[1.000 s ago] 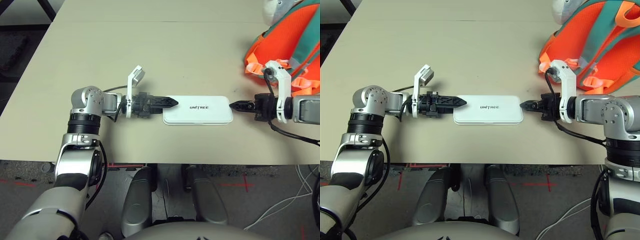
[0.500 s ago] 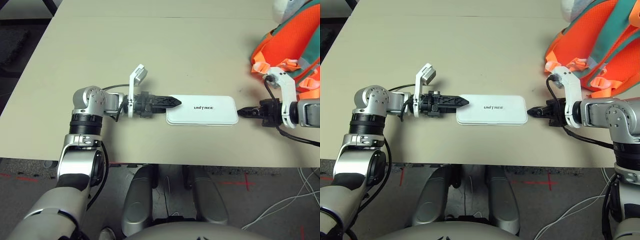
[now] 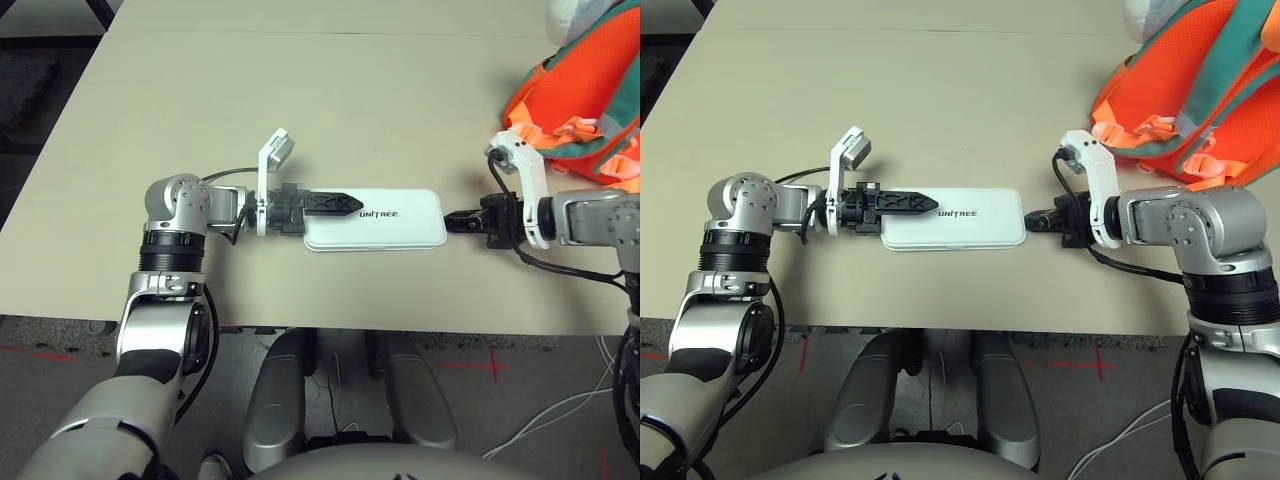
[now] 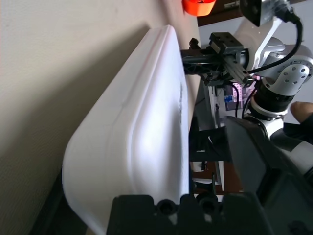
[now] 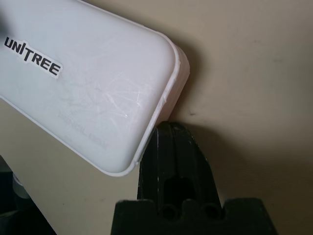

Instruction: Put the pencil case into the backpack and zip it.

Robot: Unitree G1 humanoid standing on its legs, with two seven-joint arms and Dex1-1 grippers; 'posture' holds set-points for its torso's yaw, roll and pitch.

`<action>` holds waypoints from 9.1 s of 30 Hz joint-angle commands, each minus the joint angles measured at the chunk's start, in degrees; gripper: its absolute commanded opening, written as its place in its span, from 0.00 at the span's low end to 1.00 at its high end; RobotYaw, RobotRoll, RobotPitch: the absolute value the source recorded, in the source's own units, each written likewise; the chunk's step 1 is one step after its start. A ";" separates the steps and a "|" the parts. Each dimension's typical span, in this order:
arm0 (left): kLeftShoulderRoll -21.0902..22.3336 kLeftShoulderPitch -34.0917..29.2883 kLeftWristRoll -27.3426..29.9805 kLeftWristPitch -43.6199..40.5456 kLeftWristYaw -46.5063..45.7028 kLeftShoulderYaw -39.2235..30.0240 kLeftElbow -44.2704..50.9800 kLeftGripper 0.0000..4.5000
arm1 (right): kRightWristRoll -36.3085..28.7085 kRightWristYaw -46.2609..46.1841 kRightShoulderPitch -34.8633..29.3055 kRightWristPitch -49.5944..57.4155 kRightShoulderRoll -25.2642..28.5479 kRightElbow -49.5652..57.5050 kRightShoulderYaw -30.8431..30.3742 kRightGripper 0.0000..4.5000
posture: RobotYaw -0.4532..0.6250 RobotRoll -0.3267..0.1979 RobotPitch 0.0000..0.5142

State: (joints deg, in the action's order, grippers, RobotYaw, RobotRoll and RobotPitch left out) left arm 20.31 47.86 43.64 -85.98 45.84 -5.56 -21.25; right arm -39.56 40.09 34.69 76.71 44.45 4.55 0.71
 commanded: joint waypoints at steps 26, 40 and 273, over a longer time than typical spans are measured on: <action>6.75 4.15 -3.93 7.79 7.42 7.10 -10.20 0.28 | 12.29 -33.37 0.49 0.45 -10.32 31.40 27.44 1.00 | 0.28 0.62 0.53; 6.13 6.18 -5.64 9.80 9.14 7.34 -13.09 0.28 | 22.91 -37.92 0.63 -15.22 -9.19 23.49 23.06 1.00 | 0.32 0.62 0.52; -4.19 46.95 -42.69 66.77 36.60 8.96 -46.46 0.00 | -39.20 -11.66 -13.65 -13.28 16.26 11.57 24.72 0.03 | 0.33 0.62 0.48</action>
State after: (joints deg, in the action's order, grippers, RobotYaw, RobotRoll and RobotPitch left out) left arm 16.34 95.18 1.00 -19.18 82.21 2.96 -68.14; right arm -78.59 28.11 21.95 62.13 61.25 14.18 25.73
